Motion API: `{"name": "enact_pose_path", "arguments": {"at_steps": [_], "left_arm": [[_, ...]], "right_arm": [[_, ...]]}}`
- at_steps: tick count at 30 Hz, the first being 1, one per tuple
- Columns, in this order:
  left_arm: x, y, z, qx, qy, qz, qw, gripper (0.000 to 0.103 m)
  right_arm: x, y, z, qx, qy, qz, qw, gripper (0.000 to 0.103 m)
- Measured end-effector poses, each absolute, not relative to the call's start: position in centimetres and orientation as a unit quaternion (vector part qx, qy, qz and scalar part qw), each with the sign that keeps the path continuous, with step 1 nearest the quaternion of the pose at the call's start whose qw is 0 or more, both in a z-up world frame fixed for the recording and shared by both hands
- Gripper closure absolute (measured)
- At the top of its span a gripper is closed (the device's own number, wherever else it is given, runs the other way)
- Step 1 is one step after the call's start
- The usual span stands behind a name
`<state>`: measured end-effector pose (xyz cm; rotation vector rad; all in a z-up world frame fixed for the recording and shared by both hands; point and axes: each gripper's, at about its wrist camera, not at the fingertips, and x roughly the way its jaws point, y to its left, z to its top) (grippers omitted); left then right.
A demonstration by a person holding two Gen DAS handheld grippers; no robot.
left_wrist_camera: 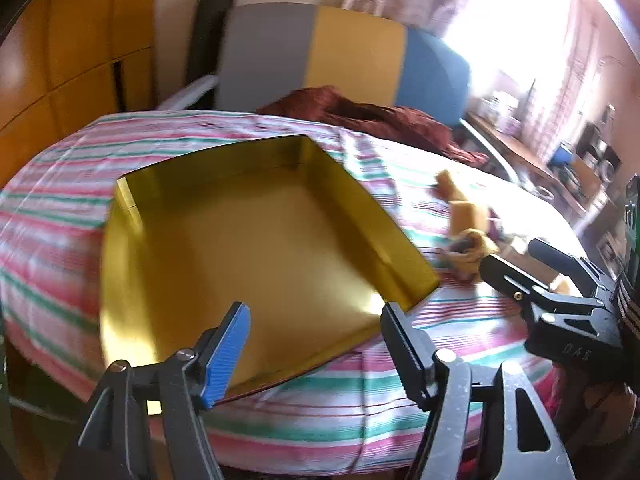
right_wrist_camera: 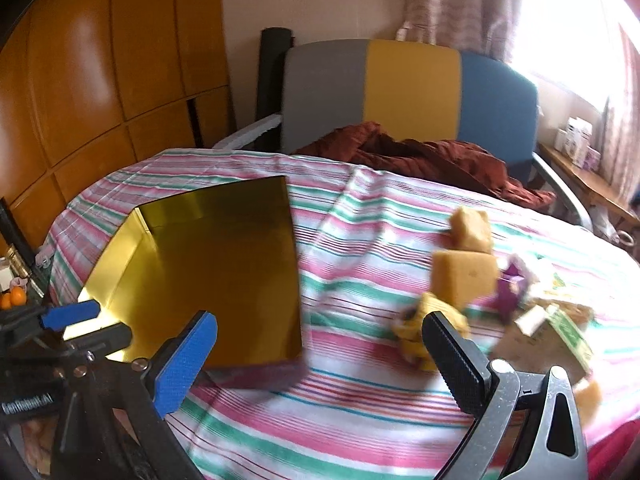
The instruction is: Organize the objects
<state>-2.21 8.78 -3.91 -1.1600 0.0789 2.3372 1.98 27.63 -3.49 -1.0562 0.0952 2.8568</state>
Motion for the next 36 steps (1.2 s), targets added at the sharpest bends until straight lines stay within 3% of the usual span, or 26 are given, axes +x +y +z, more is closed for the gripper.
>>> {"name": "enact_pose_path", "arguments": {"at_steps": [12, 20, 28, 30, 31, 36], "left_arm": [[-1.2, 19.8, -2.6, -0.428, 0.111, 0.805, 0.396, 0.033], [-1.1, 28.2, -5.0, -0.428, 0.203, 0.777, 0.415, 0.033], [-2.9, 32.8, -8.3, -0.448, 0.227, 0.769, 0.396, 0.033], [-3.5, 33.3, -9.2, -0.455, 0.232, 0.764, 0.395, 0.041], [-3.7, 33.3, -9.7, -0.462, 0.227, 0.759, 0.397, 0.05], [-3.3, 31.6, -9.1, -0.449, 0.197, 0.765, 0.418, 0.057]], "right_arm": [[8.5, 40.6, -1.4, -0.358, 0.075, 0.917, 0.159, 0.0], [11.1, 45.6, -1.2, -0.354, 0.119, 0.902, 0.216, 0.0], [11.6, 46.6, -2.1, -0.363, 0.136, 0.896, 0.219, 0.0], [11.5, 46.6, -2.2, -0.363, 0.14, 0.895, 0.217, 0.0], [11.4, 46.5, -2.3, -0.364, 0.141, 0.895, 0.216, 0.0], [10.6, 46.4, -2.8, -0.377, 0.145, 0.892, 0.205, 0.0]]}}
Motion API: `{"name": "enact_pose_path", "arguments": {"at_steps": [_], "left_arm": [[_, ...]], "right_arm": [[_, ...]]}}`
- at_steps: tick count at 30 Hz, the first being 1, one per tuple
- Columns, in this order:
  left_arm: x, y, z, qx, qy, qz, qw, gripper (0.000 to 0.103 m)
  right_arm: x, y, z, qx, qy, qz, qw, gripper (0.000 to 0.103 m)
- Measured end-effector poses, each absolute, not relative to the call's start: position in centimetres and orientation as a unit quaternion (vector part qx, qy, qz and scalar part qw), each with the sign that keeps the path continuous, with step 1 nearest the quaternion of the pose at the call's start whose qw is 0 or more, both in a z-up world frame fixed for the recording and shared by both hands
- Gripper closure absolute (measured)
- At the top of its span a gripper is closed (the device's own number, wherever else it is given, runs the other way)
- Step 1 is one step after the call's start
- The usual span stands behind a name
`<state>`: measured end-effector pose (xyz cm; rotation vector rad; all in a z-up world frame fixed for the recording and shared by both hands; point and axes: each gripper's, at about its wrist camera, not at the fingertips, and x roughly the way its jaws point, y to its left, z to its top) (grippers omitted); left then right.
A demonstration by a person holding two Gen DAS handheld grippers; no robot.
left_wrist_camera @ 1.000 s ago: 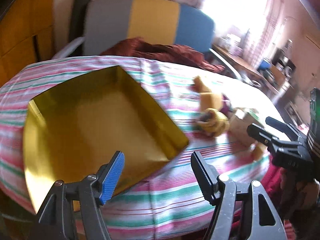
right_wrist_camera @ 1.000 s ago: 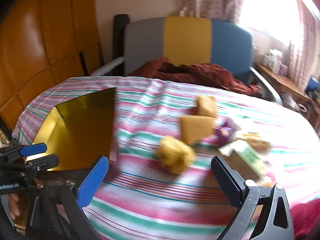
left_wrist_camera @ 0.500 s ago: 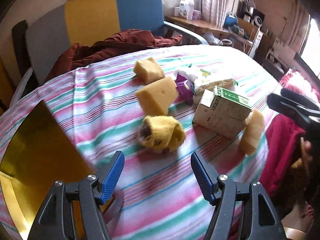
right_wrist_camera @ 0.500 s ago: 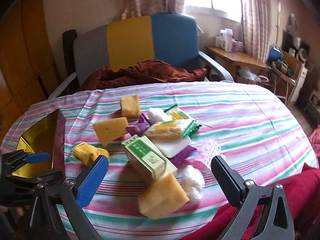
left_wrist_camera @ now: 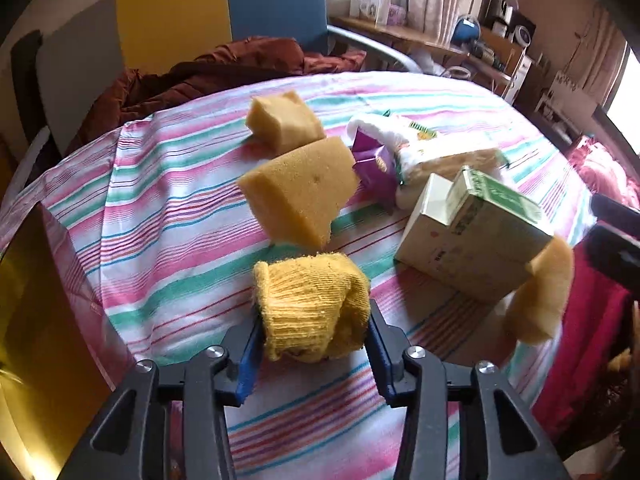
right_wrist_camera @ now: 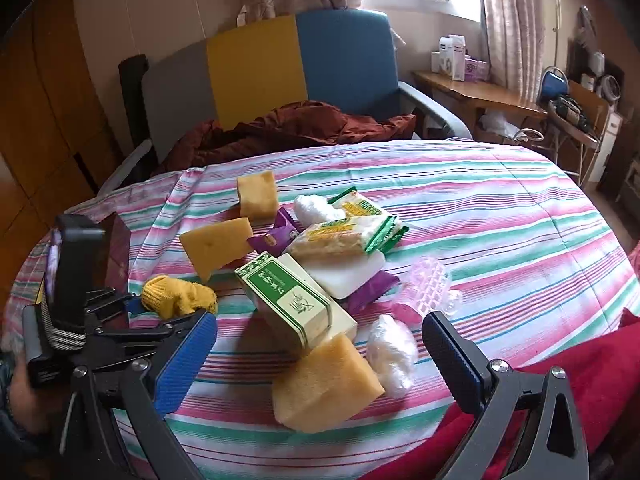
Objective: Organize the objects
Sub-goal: 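Grasp the yellow knitted glove with the left gripper while the right grasps the green-white box, then place the glove in the gold tray with the left gripper while the right drops the green box in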
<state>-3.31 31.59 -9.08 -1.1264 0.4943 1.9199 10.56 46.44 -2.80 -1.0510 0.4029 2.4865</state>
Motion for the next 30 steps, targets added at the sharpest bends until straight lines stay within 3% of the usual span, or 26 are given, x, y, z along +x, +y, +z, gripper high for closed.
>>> {"name": "enact_pose_path", "arguments": {"at_steps": [16, 17, 20, 21, 30], "left_arm": [[-2.0, 26.0, -4.3, -0.425, 0.122, 0.78, 0.442, 0.057], [-2.0, 25.6, -4.0, -0.423, 0.118, 0.783, 0.441, 0.057], [-2.2, 24.0, -3.0, -0.419, 0.099, 0.792, 0.433, 0.057], [-2.3, 23.5, -2.9, -0.418, 0.094, 0.794, 0.431, 0.057], [-3.9, 14.1, -0.8, -0.413, 0.023, 0.839, 0.354, 0.056]], "right_arm": [[4.8, 45.9, -4.1, -0.475, 0.021, 0.87, 0.132, 0.019], [4.2, 45.9, -4.6, -0.49, 0.015, 0.863, 0.121, 0.023], [3.2, 45.8, -5.9, -0.523, -0.002, 0.846, 0.106, 0.068], [3.2, 45.9, -5.9, -0.523, -0.005, 0.845, 0.108, 0.071], [3.6, 43.2, -2.1, -0.456, 0.015, 0.885, 0.089, 0.071]]}}
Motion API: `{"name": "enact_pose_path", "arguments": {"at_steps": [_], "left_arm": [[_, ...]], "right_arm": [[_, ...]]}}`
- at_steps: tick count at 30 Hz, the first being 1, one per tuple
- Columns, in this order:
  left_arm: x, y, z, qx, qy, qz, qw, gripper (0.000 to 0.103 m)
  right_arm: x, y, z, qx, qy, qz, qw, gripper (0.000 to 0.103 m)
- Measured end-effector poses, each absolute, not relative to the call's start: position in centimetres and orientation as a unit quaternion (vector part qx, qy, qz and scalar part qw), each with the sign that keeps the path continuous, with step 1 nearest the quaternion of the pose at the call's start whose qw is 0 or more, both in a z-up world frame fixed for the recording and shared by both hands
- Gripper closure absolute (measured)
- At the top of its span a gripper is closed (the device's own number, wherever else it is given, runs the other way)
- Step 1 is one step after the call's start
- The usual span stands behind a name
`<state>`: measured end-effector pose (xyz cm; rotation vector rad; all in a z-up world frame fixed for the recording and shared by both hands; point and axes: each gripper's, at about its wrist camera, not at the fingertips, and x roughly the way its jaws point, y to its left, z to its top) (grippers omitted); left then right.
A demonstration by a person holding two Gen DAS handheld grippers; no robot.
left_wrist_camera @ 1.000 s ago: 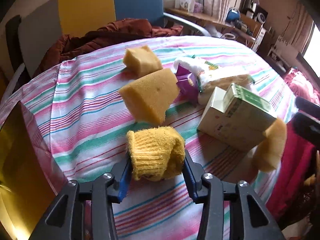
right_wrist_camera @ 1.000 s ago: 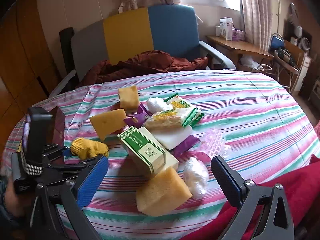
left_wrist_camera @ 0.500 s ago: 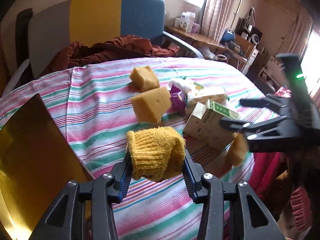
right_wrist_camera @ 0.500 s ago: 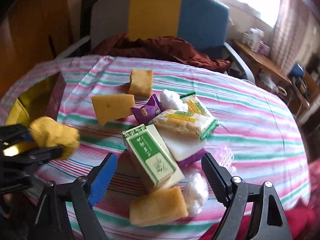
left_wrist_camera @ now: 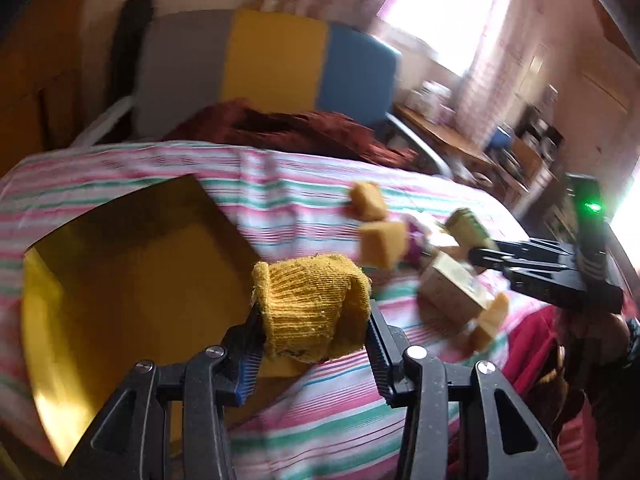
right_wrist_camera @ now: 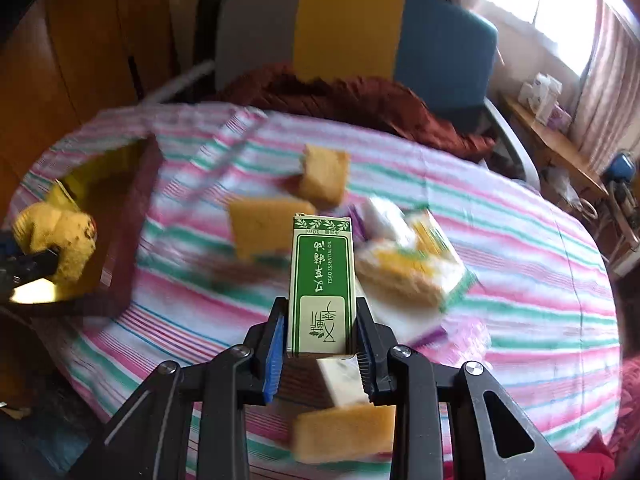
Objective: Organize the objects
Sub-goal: 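Place the glove in the gold tray with the left gripper while the right drops the green box in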
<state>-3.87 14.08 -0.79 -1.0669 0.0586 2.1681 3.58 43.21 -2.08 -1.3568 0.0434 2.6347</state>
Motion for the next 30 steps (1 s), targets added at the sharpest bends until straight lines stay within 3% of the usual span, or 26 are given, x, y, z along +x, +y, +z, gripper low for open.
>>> {"name": "enact_pose_path", "arguments": {"at_steps": [9, 20, 23, 28, 30], "left_arm": [[-5.8, 1.8, -2.8, -0.438, -0.022, 0.873, 0.215, 0.056], [-5.3, -2.5, -6.6, -0.475, -0.027, 0.863, 0.168, 0.045], [-5.4, -3.5, -6.2, -0.469, -0.038, 0.866, 0.167, 0.044], [-5.4, -4.3, -4.8, -0.453, -0.051, 0.875, 0.161, 0.044], [-5.2, -4.1, -3.7, -0.439, -0.052, 0.883, 0.159, 0.044]], "right_arm": [[-1.1, 33.5, 0.2, -0.418, -0.013, 0.908, -0.025, 0.071], [-11.3, 23.3, -2.6, -0.45, -0.014, 0.888, -0.097, 0.069], [-13.6, 22.6, -3.0, -0.453, 0.007, 0.888, -0.082, 0.043], [-13.2, 22.1, -3.1, -0.45, 0.011, 0.89, -0.078, 0.04], [-12.2, 22.1, -3.2, -0.449, 0.008, 0.89, -0.079, 0.033]]}}
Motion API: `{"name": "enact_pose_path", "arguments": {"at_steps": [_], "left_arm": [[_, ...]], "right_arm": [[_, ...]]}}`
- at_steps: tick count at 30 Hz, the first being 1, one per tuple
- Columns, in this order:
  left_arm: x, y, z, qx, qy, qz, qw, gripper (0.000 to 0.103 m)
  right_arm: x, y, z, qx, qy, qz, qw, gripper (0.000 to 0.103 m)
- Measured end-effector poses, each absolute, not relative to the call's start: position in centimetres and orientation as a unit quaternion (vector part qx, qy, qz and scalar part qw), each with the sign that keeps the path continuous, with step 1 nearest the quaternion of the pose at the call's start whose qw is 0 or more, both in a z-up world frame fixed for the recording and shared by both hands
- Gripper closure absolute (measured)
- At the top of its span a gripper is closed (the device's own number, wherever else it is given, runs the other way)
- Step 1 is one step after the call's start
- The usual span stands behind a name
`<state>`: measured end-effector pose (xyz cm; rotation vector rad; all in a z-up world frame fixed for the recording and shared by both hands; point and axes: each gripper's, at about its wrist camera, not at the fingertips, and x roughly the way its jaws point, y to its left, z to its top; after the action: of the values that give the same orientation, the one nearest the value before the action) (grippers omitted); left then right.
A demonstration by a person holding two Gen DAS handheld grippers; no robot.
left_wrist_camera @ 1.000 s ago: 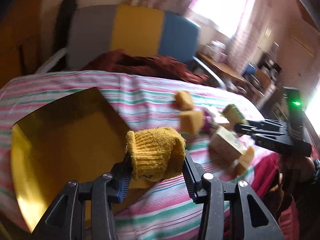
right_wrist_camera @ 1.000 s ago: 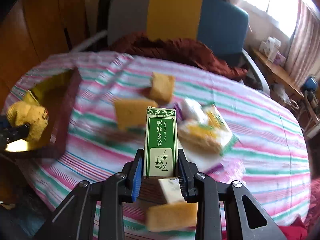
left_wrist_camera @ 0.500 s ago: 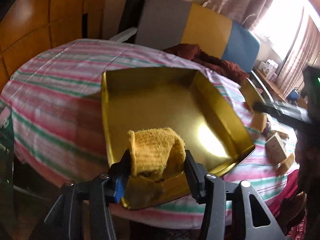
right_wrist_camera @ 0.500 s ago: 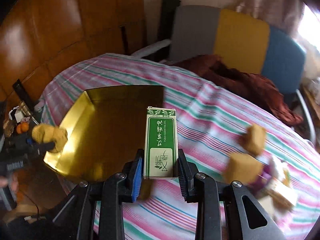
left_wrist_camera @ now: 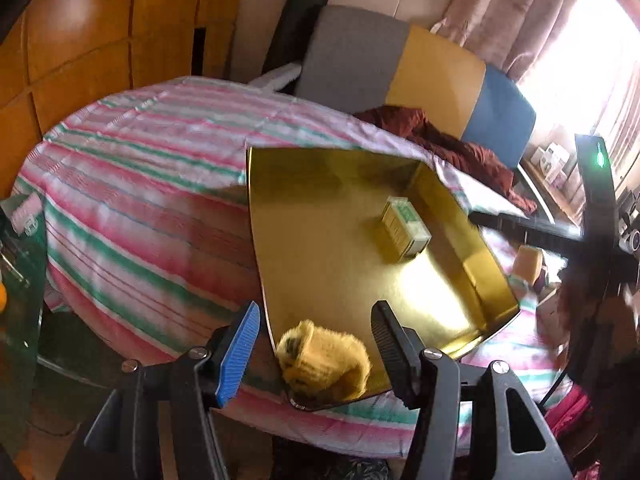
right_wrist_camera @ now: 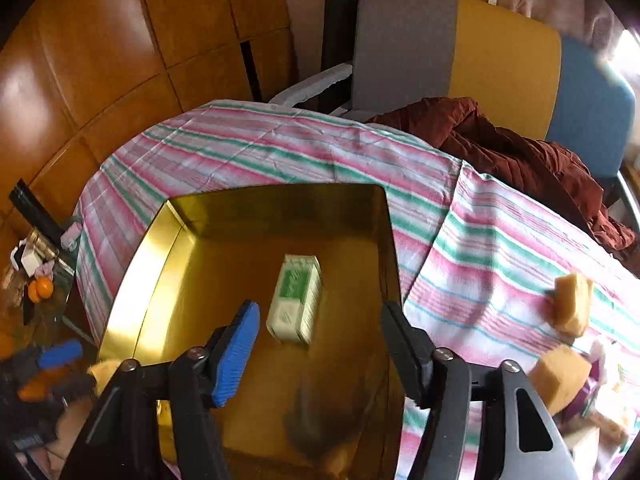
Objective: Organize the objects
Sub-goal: 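Place the glove in the gold tray with the left gripper while the right drops the green box in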
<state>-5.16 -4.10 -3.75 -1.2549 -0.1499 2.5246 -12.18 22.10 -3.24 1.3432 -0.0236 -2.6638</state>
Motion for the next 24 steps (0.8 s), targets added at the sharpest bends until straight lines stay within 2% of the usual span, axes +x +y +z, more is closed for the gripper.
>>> {"name": "enact_pose_path", "arguments": {"at_steps": [3, 7, 9, 13, 24], "left_arm": [[-4.8, -3.3, -2.1, -0.414, -0.051, 0.896, 0.154, 0.044], [-4.5, -2.2, -1.1, -0.392, -0.034, 0.909, 0.136, 0.044], [-4.2, -1.6, -0.7, -0.382, -0.023, 0.916, 0.118, 0.044], [-3.6, -1.1, -0.3, -0.367, -0.007, 0.926, 0.091, 0.044], [-2.7, 0.2, -0.6, -0.359, 0.026, 0.929, 0.083, 0.044]], "right_arm": [[-10.1, 22.0, -3.3, 0.433, -0.002, -0.898, 0.074, 0.021], [-7.3, 20.8, -2.6, 0.385, 0.047, -0.92, 0.054, 0.01], [-6.1, 20.3, -2.0, 0.358, 0.067, -0.931, 0.043, 0.0], [-4.8, 20.3, -2.0, 0.351, 0.062, -0.934, 0.012, 0.0], [-1.8, 21.3, -3.2, 0.361, -0.003, -0.931, 0.042, 0.001]]}}
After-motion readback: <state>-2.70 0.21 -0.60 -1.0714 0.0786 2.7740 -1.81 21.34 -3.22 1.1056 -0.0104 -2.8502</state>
